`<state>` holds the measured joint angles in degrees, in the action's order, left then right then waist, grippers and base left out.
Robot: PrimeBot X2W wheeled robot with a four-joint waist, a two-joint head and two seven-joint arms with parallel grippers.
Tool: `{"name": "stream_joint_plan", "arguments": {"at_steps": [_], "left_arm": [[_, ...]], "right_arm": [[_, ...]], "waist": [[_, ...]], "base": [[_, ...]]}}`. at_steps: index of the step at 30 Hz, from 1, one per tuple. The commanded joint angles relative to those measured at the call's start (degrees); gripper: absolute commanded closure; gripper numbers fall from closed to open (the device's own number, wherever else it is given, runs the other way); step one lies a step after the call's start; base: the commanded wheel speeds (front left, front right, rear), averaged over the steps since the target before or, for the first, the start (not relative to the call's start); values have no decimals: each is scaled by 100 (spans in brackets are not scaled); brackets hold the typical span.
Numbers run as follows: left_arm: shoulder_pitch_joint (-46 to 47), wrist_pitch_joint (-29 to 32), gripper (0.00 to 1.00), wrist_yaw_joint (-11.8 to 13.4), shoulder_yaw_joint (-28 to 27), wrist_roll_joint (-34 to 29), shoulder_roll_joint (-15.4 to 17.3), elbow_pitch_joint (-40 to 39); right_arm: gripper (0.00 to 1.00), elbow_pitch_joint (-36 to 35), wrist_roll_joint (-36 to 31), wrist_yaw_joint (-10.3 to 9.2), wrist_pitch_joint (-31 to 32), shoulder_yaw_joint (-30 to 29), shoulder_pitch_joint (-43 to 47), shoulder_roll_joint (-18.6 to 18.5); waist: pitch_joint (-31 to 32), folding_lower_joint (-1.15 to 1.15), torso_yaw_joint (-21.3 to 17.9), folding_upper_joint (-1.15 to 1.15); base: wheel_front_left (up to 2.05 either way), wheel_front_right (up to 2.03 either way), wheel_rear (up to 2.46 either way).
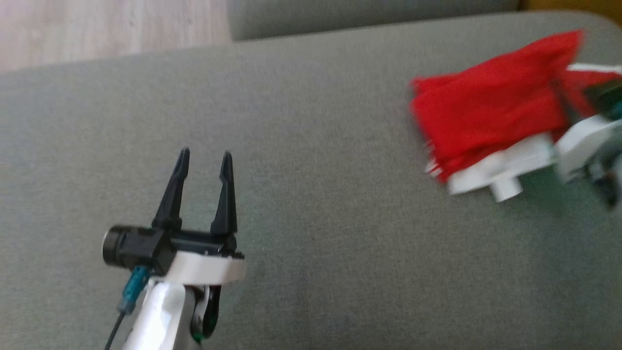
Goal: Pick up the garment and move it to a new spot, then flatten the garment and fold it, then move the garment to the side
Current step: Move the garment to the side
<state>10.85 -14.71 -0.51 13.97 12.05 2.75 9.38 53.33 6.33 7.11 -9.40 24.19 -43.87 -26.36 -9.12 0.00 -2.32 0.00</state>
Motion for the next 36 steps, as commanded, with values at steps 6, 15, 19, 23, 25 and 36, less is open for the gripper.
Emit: {"name": "stream_joint_plan", "arguments": {"at_steps": [6, 15, 19, 23, 25, 36], "left_arm": [[532, -29, 0, 0, -119, -1, 13, -187], [725, -29, 0, -19, -63, 6, 13, -144], [757, -29, 0, -35, -88, -12, 13, -125], [758, -29, 0, -50, -138, -31, 13, -81], [737, -29, 0, -48, -173, -31, 13, -62], [253, -29, 0, -21, -525, -62, 13, -59]], "right_arm": [[100, -51, 221, 37, 383, -291, -516, -1096], [100, 350, 172, 37, 744, -895, -506, -1473], [100, 470, 80, 37, 803, -1109, -467, -1452], [0, 552, -67, 37, 789, -1482, -476, -1349], [0, 529, -203, 37, 686, -1683, -488, -1283], [0, -332, -670, 37, 75, -2251, -258, 13]], "waist": [[-657, 0, -34, 0], [-931, 0, 59, 0], [-977, 0, 85, 0], [-932, 0, 96, 0], [-856, 0, 90, 0], [253, 0, 101, 0]], "base": [[0, 0, 0], [0, 0, 0], [0, 0, 0], [0, 0, 0], [0, 0, 0], [0, 0, 0]]}}
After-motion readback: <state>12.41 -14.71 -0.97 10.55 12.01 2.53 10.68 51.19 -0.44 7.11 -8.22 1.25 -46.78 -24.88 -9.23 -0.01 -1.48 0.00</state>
